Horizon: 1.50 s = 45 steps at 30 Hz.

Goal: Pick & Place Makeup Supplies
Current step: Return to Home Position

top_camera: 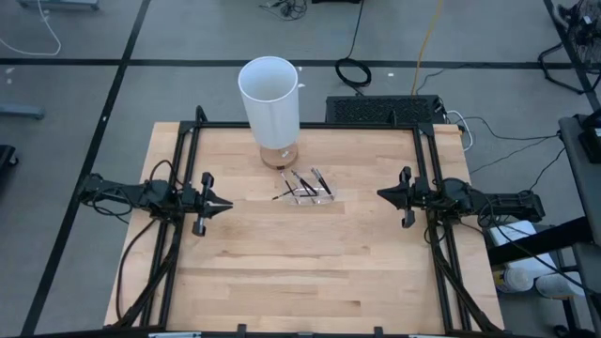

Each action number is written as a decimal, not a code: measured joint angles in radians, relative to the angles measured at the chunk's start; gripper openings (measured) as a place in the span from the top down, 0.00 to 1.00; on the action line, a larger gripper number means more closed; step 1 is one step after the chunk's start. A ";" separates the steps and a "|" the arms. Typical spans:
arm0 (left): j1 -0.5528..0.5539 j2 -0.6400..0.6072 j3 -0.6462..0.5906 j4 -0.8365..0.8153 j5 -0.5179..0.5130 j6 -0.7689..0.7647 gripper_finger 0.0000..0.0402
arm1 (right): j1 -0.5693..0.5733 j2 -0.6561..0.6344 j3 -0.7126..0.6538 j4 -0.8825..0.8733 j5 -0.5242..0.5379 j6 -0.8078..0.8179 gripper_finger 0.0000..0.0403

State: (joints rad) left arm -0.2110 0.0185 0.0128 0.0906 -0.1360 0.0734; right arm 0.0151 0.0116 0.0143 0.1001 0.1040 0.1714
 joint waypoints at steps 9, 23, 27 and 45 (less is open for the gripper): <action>0.000 0.000 0.000 0.000 0.000 0.000 0.88 | 0.000 0.000 0.000 0.000 0.000 0.000 1.00; 0.000 0.000 0.000 0.000 0.000 0.000 0.88 | 0.000 0.000 0.000 0.000 0.000 0.000 1.00; 0.000 0.000 0.000 0.000 0.000 0.000 0.88 | 0.000 0.000 0.000 0.000 0.000 0.000 1.00; 0.000 0.000 0.000 0.000 0.000 0.000 0.88 | 0.000 0.000 0.000 0.000 0.000 0.000 1.00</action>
